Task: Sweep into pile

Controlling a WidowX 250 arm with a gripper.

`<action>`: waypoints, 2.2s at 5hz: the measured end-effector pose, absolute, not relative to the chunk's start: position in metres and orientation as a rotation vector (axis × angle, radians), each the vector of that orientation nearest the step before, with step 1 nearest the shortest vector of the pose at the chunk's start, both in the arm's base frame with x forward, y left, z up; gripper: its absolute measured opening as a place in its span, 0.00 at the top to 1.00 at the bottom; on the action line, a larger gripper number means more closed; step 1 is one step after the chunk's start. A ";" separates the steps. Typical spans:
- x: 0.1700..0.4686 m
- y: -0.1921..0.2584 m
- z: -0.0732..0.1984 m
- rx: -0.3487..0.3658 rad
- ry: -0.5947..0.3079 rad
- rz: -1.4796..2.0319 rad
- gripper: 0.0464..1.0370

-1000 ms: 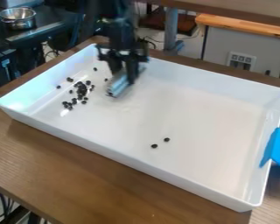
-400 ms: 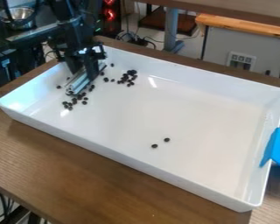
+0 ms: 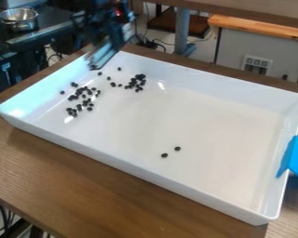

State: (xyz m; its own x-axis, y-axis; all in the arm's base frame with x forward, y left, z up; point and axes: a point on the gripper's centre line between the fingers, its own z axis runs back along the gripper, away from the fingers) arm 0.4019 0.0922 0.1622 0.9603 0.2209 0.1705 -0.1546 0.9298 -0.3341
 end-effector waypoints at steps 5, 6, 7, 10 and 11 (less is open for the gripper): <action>0.421 0.076 0.083 -0.138 -0.123 0.279 0.66; 0.422 0.083 0.082 -0.128 -0.128 0.279 0.66; 0.423 0.104 0.083 -0.136 -0.133 0.326 0.66; 0.391 0.164 0.083 -0.088 -0.115 0.468 0.66; 0.377 0.146 0.105 -0.176 -0.102 0.440 0.66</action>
State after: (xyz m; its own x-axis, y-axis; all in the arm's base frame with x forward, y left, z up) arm 0.3772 0.1461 0.1053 0.8999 0.4319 0.0601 -0.4143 0.8898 -0.1916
